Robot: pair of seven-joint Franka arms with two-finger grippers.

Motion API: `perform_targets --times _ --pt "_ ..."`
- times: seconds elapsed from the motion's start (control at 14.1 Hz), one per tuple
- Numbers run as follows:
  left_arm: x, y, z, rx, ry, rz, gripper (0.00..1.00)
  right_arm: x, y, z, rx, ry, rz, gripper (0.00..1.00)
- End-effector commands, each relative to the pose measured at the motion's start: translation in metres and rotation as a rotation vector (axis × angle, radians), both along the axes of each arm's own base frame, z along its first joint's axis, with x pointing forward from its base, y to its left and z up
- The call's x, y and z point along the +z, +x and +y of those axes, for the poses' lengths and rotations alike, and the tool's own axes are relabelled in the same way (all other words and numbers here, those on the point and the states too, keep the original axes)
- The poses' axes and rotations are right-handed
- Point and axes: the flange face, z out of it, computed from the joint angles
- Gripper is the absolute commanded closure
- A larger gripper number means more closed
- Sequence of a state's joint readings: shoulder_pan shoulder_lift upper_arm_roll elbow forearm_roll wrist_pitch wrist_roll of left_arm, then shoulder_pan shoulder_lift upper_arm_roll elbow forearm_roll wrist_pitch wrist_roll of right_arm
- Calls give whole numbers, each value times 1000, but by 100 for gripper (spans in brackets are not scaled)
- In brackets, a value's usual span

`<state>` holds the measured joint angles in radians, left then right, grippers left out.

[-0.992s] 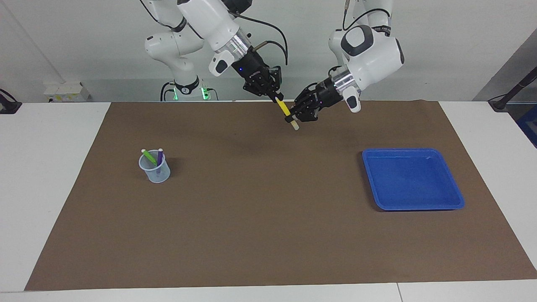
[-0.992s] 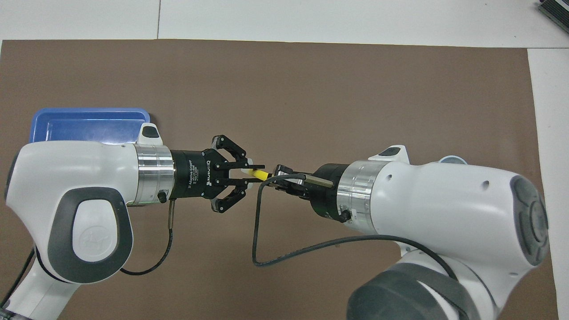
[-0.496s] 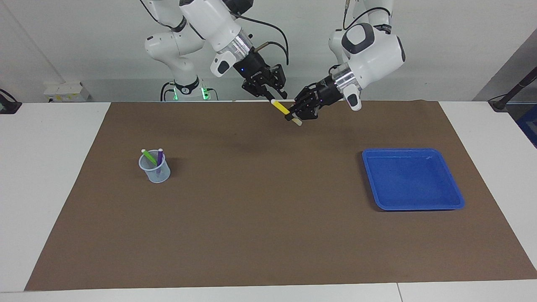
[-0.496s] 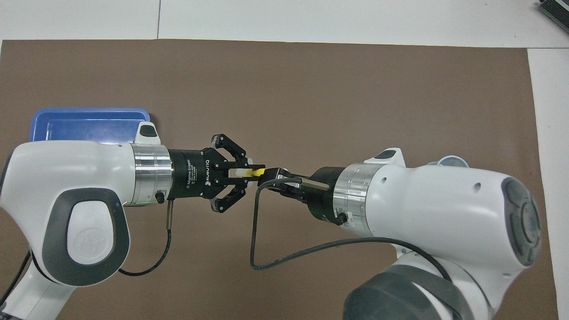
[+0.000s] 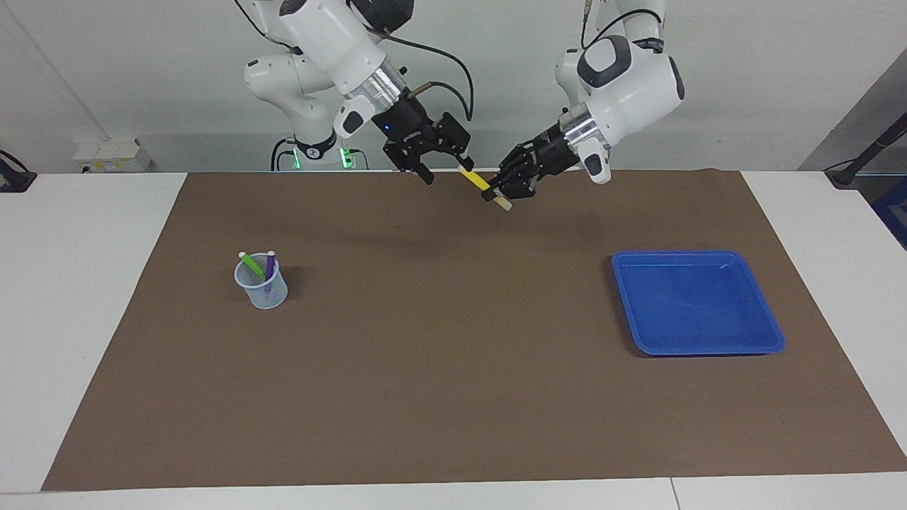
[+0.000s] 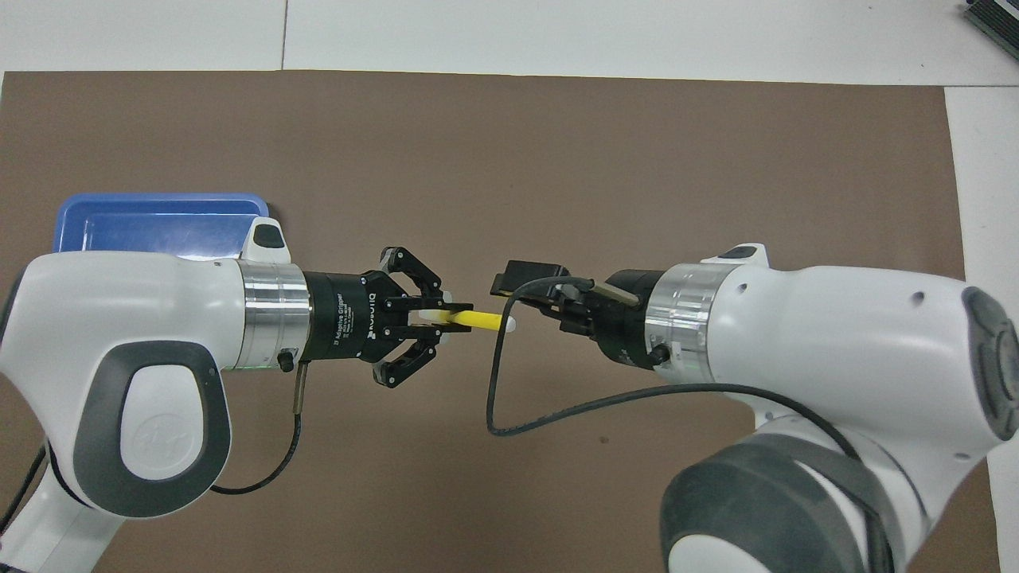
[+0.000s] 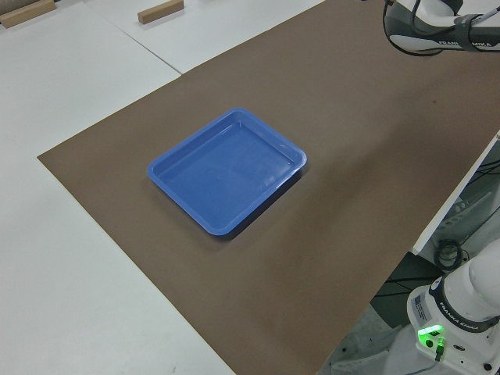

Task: Right arm passes pens to left for tray arrangement
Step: 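Carry the yellow pen to the tray while the right gripper returns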

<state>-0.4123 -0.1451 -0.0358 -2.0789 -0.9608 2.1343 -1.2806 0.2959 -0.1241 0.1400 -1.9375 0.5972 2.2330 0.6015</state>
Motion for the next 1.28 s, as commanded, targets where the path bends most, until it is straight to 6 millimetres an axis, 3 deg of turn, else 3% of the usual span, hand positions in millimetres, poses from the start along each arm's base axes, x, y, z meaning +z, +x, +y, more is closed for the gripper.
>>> perform_targets --times 0.0,0.14,0.28,0.5,0.64,0.78,0.92,1.2 --pt "4 -7 2 -121 27 -66 100 -7 21 -56 -75 -46 7 0" --pt "3 -11 3 -203 41 -116 100 -13 31 -86 -37 -157 -36 0" --pt "5 -5 24 -220 33 -107 100 -19 34 -110 7 -286 -49 0" --pt "7 -5 30 -283 19 -140 100 -29 36 -157 135 -452 -55 0" --pt "5 -9 32 -355 4 -165 100 -50 36 -184 163 -494 -32 0" --pt "4 -11 40 -418 -11 -214 100 -76 34 -216 242 -657 -7 0" --pt "0 -12 48 -512 -33 -270 100 -98 30 -230 267 -689 32 0" --pt "-7 -9 78 -703 35 -380 100 -124 20 -230 269 -682 86 0"
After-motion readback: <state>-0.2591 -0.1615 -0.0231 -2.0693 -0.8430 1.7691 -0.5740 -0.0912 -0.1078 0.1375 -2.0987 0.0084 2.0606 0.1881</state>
